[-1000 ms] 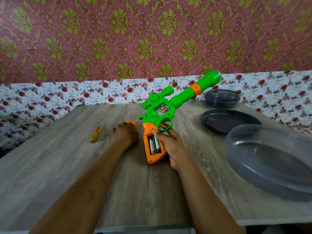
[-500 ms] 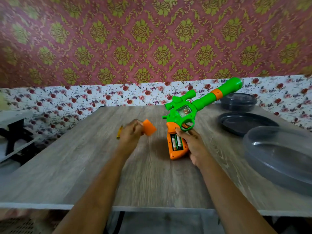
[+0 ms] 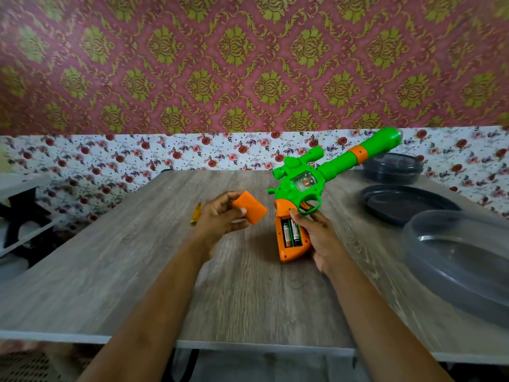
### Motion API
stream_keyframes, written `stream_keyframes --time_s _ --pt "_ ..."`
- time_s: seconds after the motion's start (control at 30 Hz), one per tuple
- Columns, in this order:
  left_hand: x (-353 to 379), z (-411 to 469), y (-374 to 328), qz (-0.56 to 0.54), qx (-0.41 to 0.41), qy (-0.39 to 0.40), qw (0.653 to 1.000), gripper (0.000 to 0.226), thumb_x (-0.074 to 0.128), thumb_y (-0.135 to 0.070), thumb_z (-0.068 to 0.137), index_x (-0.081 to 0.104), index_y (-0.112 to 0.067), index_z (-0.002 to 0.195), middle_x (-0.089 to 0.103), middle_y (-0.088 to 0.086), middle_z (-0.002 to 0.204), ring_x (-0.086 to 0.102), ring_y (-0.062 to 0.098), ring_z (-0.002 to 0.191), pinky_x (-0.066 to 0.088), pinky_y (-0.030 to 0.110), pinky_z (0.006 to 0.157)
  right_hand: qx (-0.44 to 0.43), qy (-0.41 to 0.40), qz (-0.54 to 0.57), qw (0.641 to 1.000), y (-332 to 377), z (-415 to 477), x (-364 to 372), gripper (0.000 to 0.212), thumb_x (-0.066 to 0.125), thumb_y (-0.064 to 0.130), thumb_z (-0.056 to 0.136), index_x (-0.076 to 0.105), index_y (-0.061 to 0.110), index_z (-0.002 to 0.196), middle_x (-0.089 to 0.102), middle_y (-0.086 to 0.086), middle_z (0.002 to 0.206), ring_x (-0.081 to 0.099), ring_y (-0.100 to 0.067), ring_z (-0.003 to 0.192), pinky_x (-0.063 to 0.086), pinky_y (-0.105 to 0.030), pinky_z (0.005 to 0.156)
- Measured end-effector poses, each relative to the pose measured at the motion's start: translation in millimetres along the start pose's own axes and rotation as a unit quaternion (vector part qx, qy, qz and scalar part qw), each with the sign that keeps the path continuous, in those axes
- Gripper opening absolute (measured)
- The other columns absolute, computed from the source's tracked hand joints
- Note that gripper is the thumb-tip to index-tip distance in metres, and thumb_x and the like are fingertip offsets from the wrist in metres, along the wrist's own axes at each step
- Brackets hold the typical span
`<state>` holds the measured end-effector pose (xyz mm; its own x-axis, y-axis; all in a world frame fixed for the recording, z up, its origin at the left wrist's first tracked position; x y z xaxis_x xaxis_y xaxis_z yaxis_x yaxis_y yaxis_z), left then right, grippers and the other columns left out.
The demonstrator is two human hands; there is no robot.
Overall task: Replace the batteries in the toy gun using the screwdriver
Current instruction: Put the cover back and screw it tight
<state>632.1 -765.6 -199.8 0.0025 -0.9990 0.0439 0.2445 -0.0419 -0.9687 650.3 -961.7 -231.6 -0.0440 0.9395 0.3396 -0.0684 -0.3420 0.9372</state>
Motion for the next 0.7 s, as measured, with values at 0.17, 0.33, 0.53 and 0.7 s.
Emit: stream_keyframes --time_s 0.17,0.33,0.53,0.7 --pt "4 -2 -1 0.006 -0.008 0.019 1.000 0.028 0.051 -0.004 0.093 0.057 -0.021 0.116 0.060 0.007 0.114 0.059 0.026 0.102 0.055 0.030 0.073 0.004 0.009 0.010 1.000 1 0 1 0.014 0.067 0.013 0.082 0.064 0.021 0.092 0.068 -0.004 0.091 0.064 -0.020 0.082 0.053 -0.038 0.079" --pt "21 -8 -2 0.016 0.007 0.090 0.996 0.036 0.058 -0.007 0.089 0.052 -0.025 0.120 0.069 -0.004 0.089 0.066 0.011 0.082 0.056 0.027 0.067 0.012 0.004 0.038 0.999 0 2 1 0.021 0.065 0.013 0.083 0.064 0.018 0.103 0.068 -0.005 0.098 0.064 -0.022 0.090 0.052 -0.040 0.084" --pt "28 -7 7 0.043 -0.010 0.114 0.992 0.024 0.065 -0.013 0.082 0.061 -0.021 0.105 0.074 -0.006 0.087 0.068 0.010 0.085 0.056 0.028 0.069 0.011 0.004 0.046 0.999 -1 7 0 0.020 0.064 0.017 0.083 0.063 0.021 0.103 0.067 -0.003 0.101 0.062 -0.024 0.098 0.047 -0.047 0.096" --pt "28 -6 7 0.040 -0.004 0.103 0.994 0.020 0.065 -0.009 0.082 0.060 -0.017 0.100 0.072 -0.004 0.080 0.068 0.012 0.080 0.057 0.031 0.069 0.009 0.001 0.044 0.999 -3 7 1 0.017 0.062 0.018 0.085 0.063 0.021 0.102 0.067 -0.004 0.100 0.061 -0.024 0.097 0.046 -0.048 0.096"
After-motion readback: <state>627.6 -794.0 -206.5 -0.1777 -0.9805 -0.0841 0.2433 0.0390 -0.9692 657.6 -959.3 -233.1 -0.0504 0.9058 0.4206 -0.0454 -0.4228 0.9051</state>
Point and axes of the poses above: each hand's wrist, its own z-axis towards the middle knuckle, its own x-axis out of the palm, y = z × x, the point moved 5 cm from there along z, towards the middle knuckle
